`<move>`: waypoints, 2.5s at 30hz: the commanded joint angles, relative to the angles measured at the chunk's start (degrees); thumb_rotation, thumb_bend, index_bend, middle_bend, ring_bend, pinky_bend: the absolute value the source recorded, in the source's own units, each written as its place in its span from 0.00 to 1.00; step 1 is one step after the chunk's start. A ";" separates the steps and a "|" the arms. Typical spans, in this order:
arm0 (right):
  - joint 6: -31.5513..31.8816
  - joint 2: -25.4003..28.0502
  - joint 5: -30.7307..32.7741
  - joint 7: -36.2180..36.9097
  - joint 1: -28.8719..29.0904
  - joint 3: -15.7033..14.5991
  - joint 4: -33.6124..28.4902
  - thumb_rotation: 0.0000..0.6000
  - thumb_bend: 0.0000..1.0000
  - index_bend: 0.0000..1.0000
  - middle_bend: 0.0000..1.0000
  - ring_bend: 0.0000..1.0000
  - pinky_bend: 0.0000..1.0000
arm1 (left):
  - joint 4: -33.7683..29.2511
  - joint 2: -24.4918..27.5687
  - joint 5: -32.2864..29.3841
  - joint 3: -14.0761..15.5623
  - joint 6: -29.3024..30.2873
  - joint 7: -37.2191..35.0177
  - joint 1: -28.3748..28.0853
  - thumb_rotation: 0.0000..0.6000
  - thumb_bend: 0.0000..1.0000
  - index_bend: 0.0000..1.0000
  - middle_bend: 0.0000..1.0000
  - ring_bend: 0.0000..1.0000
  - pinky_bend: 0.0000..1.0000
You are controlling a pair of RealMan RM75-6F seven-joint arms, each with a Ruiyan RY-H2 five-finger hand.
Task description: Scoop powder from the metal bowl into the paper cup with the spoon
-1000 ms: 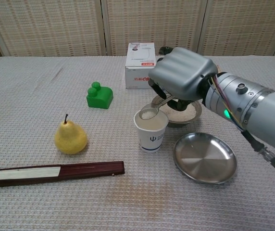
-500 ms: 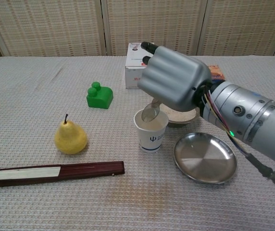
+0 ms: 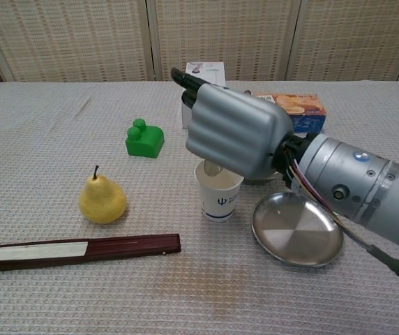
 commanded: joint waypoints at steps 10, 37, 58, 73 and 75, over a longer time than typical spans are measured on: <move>0.01 1.08 -3.41 -4.04 -2.90 0.11 -1.63 1.00 0.31 0.87 0.55 0.22 0.07 | -0.05 0.11 0.23 0.12 0.11 -0.13 0.01 1.00 0.45 0.00 0.00 0.00 0.12; -6.50 20.73 14.14 63.57 -19.81 7.61 -19.37 1.00 0.31 0.85 0.55 0.24 0.15 | -0.53 -0.29 -0.01 0.03 -0.17 1.44 0.01 1.00 0.45 0.00 0.00 0.00 0.12; -11.02 9.04 15.36 55.86 -17.22 3.77 -7.56 1.00 0.31 0.77 0.55 0.24 0.15 | -0.39 -0.58 -0.40 0.12 -1.10 1.90 -0.25 1.00 0.45 0.00 0.00 0.00 0.12; -12.90 9.19 19.04 51.60 -16.13 3.06 -8.21 1.00 0.31 0.34 0.36 0.16 0.11 | -0.50 -0.50 -1.04 0.09 -1.82 2.01 -0.44 1.00 0.45 0.00 0.00 0.00 0.12; -12.72 10.07 19.19 51.47 -16.10 2.97 -9.26 1.00 0.29 0.29 0.33 0.14 0.11 | -0.53 -0.53 -1.03 0.09 -1.84 2.13 -0.46 1.00 0.45 0.00 0.00 0.00 0.12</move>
